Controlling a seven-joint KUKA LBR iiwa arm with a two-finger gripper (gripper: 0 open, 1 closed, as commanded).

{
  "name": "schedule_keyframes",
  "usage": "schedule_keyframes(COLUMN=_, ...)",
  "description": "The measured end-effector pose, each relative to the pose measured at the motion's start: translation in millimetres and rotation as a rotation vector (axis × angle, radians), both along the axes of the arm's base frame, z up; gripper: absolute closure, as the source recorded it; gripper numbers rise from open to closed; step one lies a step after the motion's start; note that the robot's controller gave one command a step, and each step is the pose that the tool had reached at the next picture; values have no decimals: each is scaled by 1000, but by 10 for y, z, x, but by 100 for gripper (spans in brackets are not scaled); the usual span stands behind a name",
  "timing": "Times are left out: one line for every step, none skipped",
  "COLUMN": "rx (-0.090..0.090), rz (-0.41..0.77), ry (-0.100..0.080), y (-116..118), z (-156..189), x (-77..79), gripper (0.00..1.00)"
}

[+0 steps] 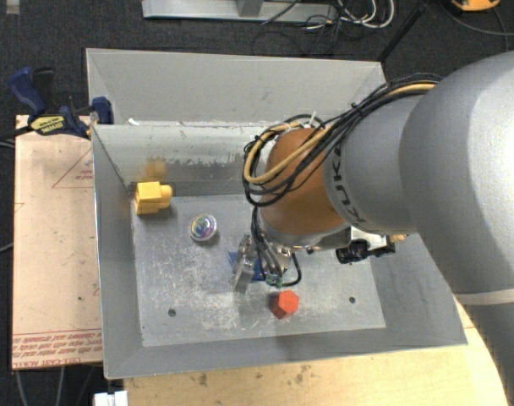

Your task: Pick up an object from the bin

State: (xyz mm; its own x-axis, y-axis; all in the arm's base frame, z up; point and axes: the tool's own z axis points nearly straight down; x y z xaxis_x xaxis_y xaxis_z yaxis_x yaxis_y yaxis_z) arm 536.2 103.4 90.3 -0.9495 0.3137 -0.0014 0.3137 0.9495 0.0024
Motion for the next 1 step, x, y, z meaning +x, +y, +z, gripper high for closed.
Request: schedule_keyframes(rx=1, rz=2, ry=-6, y=7, z=714, x=20, gripper=100)
